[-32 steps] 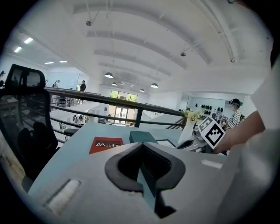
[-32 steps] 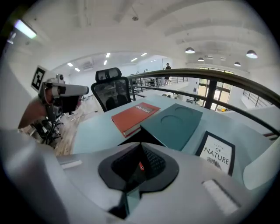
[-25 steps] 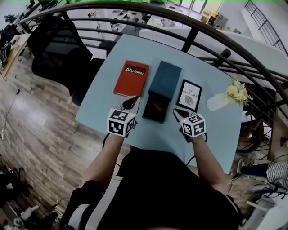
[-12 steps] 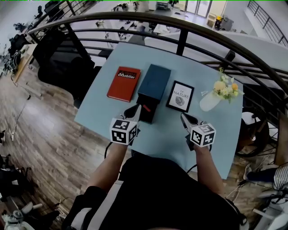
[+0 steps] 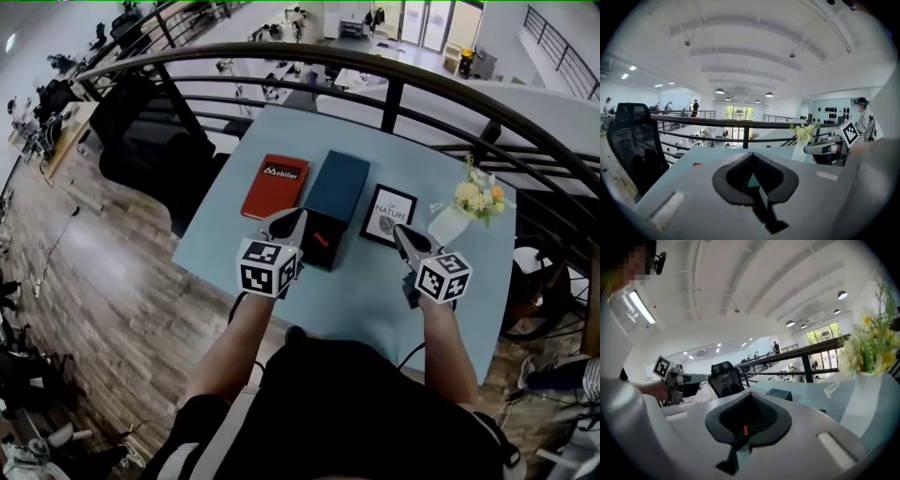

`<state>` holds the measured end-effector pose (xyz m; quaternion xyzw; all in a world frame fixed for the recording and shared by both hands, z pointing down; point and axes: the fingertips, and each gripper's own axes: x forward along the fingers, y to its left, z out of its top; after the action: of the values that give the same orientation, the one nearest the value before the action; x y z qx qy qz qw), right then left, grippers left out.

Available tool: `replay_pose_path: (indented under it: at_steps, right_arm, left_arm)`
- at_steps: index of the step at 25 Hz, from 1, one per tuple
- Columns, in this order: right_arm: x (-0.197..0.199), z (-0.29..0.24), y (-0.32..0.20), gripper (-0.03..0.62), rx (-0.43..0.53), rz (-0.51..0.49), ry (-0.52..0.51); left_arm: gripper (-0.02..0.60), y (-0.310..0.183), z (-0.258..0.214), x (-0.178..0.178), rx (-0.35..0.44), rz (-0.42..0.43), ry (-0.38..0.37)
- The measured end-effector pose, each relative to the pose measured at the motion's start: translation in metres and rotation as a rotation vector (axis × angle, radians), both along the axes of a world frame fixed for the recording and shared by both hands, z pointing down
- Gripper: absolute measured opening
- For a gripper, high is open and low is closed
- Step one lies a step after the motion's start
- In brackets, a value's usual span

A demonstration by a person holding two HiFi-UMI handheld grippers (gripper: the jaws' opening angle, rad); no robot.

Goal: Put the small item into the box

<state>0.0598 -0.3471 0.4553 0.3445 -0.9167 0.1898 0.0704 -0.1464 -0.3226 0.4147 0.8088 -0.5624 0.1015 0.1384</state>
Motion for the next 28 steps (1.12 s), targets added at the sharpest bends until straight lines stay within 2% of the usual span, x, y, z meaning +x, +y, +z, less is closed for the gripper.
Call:
replay_pose_path:
  at_steps: [7,12,17,21,28]
  right_arm:
    - [-0.029,-0.074,-0.004,0.0,0.172,0.02,-0.018]
    - [-0.045,-0.084,0.017,0.0,0.224,0.019,-0.036]
    - [-0.044,-0.064,0.026,0.0,0.215,0.017,0.0]
    - [-0.039,-0.061,0.024,-0.002,0.225,0.044,0.0]
    - [-0.039,-0.05,0.028,-0.002,0.189,0.039,0.039]
  left_arm:
    - [0.005,-0.012,-0.02,-0.039,0.04,0.026,0.007]
    - [0.005,-0.009,-0.027,-0.067,0.081,-0.015,0.058]
    - [0.005,-0.003,-0.013,-0.067,0.068,0.02,0.039]
    - [0.005,-0.001,-0.006,-0.072,0.061,-0.004,0.071]
    - [0.005,0.005,0.011,-0.087,0.032,-0.034,0.073]
